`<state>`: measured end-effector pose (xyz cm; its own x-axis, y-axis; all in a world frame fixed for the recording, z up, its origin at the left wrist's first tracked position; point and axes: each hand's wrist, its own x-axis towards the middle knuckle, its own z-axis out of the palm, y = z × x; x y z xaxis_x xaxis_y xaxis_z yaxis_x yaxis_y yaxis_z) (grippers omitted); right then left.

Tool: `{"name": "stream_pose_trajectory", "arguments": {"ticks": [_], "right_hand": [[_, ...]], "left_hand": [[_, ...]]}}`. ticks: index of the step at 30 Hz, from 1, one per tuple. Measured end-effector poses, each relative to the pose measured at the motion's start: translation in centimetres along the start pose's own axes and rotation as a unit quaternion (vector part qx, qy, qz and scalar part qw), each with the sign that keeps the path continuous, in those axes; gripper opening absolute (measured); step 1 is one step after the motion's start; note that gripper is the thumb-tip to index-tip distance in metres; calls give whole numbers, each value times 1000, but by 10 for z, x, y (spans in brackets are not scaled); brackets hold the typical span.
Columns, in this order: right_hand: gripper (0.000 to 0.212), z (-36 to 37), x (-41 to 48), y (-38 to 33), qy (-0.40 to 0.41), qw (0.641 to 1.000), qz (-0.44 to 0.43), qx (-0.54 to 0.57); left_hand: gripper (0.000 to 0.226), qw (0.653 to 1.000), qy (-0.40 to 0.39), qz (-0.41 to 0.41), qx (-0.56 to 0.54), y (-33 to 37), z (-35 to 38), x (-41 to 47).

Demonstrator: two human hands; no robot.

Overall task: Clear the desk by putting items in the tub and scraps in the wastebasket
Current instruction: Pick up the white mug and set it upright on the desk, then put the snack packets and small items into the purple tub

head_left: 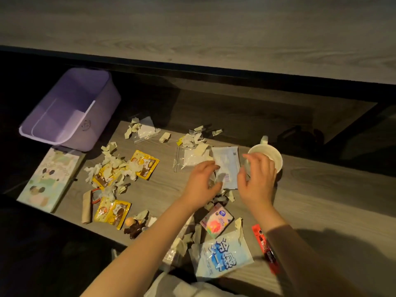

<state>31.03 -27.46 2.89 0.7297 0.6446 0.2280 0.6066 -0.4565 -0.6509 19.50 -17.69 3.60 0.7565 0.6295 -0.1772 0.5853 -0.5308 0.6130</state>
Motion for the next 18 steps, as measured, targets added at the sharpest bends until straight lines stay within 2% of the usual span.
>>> {"name": "stream_pose_trajectory", "arguments": {"ticks": [3, 6, 9, 12, 18], "right_hand": [[38, 11, -26, 1, -50, 998, -28, 4], [38, 19, -51, 11, -96, 995, -19, -3], [36, 19, -75, 22, -109, 993, 30, -28], [43, 15, -100, 34, -119, 988, 74, -72], [49, 15, -132, 51, -184, 972, 109, -93]], "left_hand": [[57, 1000, -12, -6, -6, -19, 15, -30], [79, 1000, -17, -9, 2, -30, 31, -55], [96, 999, -35, -13, 8, -36, 44, -78], [115, 996, -69, -23, 60, -38, 56, -98], [120, 982, -109, -64, 139, -42, 73, -120]]}}
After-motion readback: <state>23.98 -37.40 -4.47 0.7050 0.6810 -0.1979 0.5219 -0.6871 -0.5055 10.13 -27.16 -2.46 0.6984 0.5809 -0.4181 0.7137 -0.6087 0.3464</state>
